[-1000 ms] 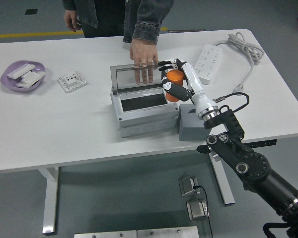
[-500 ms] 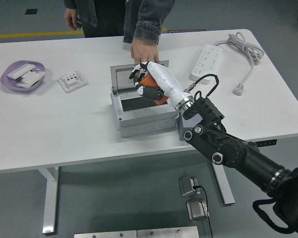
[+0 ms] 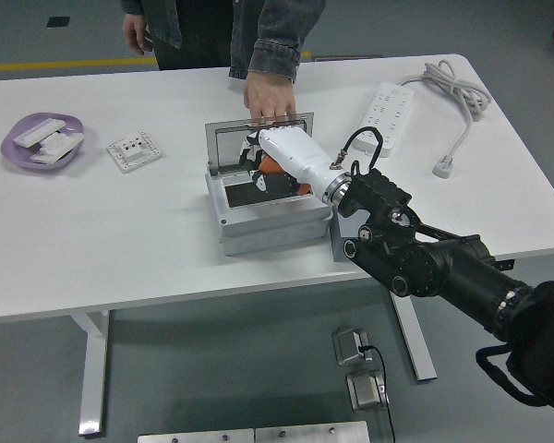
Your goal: Pick up the cylinder from the cube,place it in the box,flap close box
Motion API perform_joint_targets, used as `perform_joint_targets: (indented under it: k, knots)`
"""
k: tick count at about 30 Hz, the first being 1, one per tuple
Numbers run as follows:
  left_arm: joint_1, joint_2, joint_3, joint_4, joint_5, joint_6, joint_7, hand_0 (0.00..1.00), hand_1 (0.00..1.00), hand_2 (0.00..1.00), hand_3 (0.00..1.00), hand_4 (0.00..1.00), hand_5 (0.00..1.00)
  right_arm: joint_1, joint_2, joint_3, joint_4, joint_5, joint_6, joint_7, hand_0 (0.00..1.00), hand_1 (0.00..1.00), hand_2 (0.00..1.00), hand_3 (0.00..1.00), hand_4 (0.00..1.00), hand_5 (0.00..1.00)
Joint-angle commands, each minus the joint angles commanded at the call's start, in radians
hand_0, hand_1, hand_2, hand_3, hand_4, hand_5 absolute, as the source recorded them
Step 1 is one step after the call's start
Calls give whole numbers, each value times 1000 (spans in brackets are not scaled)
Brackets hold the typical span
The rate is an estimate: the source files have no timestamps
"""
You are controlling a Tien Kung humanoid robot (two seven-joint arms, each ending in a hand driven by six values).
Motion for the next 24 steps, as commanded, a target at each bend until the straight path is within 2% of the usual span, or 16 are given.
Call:
perform_joint_targets:
  k: [4, 5, 10, 11, 16, 17, 22, 23, 24]
  knots:
    - [-4, 1, 6, 0, 4, -1, 3, 637, 540, 539, 622, 606, 151, 14, 0, -33, -13, -37, 18, 1, 2, 173, 287, 218, 2, 2]
    - [-6, 1, 8, 0, 5, -1, 3, 637, 543, 540, 622, 606, 154, 18, 0, -44, -14, -47, 20, 2, 34, 190, 305, 225, 2, 2]
    - [-14, 3, 16, 0, 11, -3, 4, 637, 543, 540, 622, 606, 154, 34, 0, -94, -18, -73, 17, 12, 34, 190, 305, 225, 2, 2]
    - [-16, 4, 17, 0, 13, -3, 4, 637, 548, 543, 622, 607, 154, 36, 0, -102, -19, -75, 16, 14, 143, 259, 398, 298, 2, 2]
    - [-27, 10, 21, 0, 18, -3, 6, 637, 548, 543, 622, 607, 154, 51, 0, -141, -30, -69, 12, 27, 143, 259, 398, 298, 2, 2]
    - [-28, 11, 21, 0, 20, -3, 7, 637, 548, 542, 622, 606, 154, 54, 0, -148, -31, -65, 11, 30, 298, 397, 545, 557, 2, 2]
    - [-32, 14, 23, 0, 24, -3, 10, 637, 548, 542, 622, 606, 154, 62, -3, -167, -32, -50, 8, 39, 298, 397, 545, 557, 2, 2]
    - [-33, 15, 24, 0, 24, -3, 10, 637, 548, 542, 623, 606, 154, 63, -3, -169, -32, -48, 8, 40, 351, 437, 568, 600, 2, 2]
    - [-34, 15, 24, 0, 25, -3, 10, 637, 548, 542, 623, 606, 154, 64, -4, -171, -33, -46, 8, 41, 351, 437, 568, 600, 2, 2]
